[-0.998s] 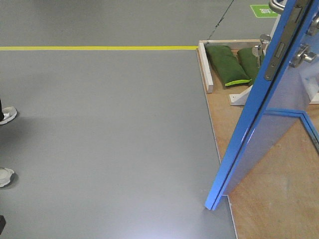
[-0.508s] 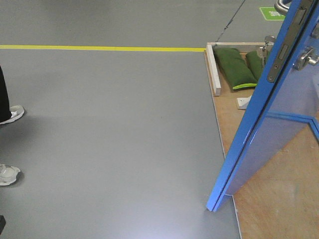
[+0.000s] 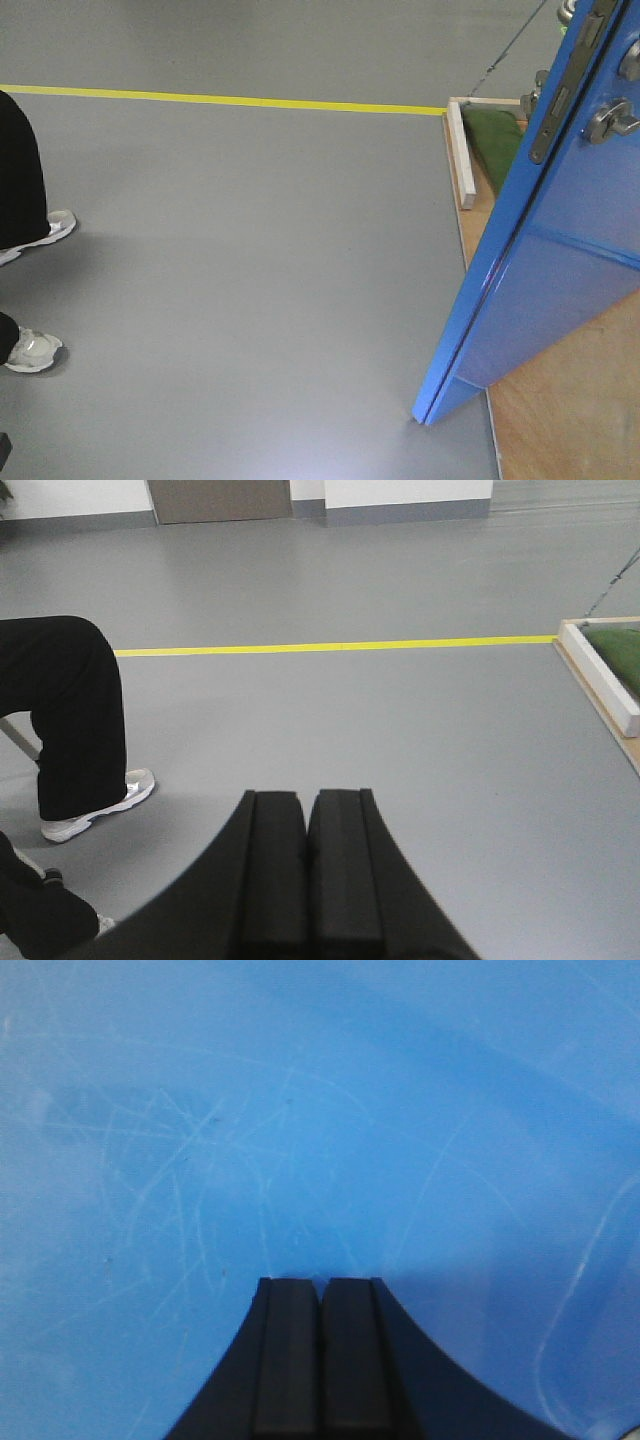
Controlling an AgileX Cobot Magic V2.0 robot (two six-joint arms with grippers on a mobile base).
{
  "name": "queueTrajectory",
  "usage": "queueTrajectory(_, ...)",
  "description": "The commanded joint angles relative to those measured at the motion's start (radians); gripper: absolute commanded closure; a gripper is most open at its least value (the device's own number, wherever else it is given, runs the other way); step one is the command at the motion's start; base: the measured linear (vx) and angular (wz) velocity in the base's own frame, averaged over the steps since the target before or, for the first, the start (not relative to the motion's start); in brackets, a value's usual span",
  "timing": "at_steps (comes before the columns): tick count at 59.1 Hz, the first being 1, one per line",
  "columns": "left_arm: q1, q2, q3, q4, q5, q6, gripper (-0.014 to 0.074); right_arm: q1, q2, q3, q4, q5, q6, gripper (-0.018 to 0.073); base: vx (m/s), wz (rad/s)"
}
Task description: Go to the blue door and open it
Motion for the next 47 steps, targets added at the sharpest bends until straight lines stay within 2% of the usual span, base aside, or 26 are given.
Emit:
queueTrajectory(1, 0.002, -0.015, 0.001, 0.0, -0.079, -0.003, 0.0526, 0.008, -0.027, -0.035, 0.066, -0.033, -0.013, 0.057, 0.15, 0.15)
queueTrajectory(47, 0.002, -0.015, 0.001, 0.0, -0.079, -0.003, 0.0526, 0.007, -0.027, -0.035, 0.066, -0.033, -0.013, 0.057, 0.19, 0.12)
